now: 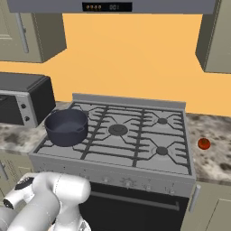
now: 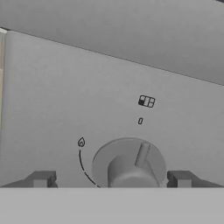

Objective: Turn on the burner for the pot on the stove. Wait thirty seconds for the pot to heat up. Then add the tomato to the pot.

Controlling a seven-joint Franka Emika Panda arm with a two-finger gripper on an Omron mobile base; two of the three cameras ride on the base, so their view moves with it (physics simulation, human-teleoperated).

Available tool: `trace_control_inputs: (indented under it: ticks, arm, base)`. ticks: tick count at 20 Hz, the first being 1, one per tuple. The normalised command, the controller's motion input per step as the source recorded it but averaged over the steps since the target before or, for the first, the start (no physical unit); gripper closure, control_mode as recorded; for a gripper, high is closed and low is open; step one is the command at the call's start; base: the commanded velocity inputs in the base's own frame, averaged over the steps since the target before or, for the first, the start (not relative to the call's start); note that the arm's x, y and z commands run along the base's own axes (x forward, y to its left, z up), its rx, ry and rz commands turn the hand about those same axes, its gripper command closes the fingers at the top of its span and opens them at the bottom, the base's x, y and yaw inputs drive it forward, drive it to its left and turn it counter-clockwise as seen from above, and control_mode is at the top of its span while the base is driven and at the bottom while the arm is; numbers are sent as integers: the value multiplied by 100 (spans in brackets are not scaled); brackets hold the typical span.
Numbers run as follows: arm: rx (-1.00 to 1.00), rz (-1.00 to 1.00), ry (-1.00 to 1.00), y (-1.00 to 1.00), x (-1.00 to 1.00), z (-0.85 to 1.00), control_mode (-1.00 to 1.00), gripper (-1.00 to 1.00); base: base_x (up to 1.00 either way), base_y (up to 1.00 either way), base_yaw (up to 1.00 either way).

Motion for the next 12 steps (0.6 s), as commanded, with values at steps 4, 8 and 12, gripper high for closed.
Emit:
trace_control_inputs:
  ticks: [4, 8, 12]
  arm:
    - [0, 0, 0, 0, 0, 0, -100, 100]
    - [0, 0, 0, 0, 0, 0, -100, 100]
    - [0, 0, 0, 0, 0, 0, -100, 100]
  base:
    - [0, 0, 0]
    - [0, 0, 0]
    - [0, 0, 0]
